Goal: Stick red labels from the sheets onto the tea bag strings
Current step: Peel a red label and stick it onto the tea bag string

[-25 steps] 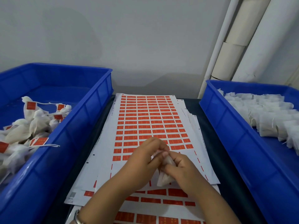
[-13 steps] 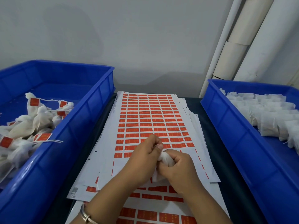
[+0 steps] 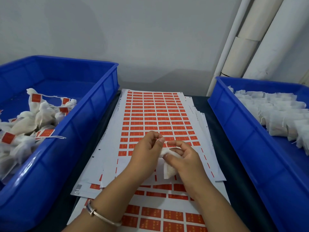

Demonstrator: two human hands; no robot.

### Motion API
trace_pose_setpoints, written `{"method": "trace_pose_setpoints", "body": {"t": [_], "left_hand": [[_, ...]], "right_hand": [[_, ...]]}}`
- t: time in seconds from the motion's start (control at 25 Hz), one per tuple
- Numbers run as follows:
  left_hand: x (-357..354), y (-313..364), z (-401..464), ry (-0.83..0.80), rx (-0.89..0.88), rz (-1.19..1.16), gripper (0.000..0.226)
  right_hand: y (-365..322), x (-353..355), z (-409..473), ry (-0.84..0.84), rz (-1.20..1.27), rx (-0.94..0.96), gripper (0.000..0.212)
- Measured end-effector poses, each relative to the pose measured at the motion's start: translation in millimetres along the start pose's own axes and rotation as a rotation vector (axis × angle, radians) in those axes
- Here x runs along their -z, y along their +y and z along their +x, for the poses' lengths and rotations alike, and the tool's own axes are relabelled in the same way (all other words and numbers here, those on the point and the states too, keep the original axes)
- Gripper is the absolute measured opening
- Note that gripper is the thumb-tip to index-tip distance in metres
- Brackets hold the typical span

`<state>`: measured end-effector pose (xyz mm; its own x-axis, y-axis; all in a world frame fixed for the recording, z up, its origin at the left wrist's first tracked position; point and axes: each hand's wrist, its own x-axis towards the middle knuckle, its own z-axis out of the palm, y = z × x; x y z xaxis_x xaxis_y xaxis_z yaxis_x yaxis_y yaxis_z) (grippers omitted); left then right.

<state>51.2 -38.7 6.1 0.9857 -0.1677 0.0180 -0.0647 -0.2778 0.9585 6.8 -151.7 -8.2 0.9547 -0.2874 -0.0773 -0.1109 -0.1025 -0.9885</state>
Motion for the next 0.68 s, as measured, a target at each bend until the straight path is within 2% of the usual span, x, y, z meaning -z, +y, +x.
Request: {"method": "trace_pose_setpoints", "body": {"t": [0.08,0.28,0.4,0.52,0.68], "left_hand": [[-1,0,0,-0.002,0.008,-0.025,0.013],[-6,-3,-1,-0.026,0.061,-0.064,0.013],[-8,-4,-2,-0.024,0.112,-0.099,0.015],[-8,-5,-4,-0.058,0.140,-0.112,0.017],[-6,-8,-3,-0.088,0.156,-0.090,0.019]], "right_hand": [[0,-1,0,0.067,-0.038,0.033,0.028],[3,-6,-4,0.143,-0.414,0.339,0.034],[11,-7,-1,0.222,-0.490,0.465,0.028],[14,-4,2,0.270,-0.517,0.504,0.023],[15,-2,4,0.222,-0.589,0.527,0.015]]}}
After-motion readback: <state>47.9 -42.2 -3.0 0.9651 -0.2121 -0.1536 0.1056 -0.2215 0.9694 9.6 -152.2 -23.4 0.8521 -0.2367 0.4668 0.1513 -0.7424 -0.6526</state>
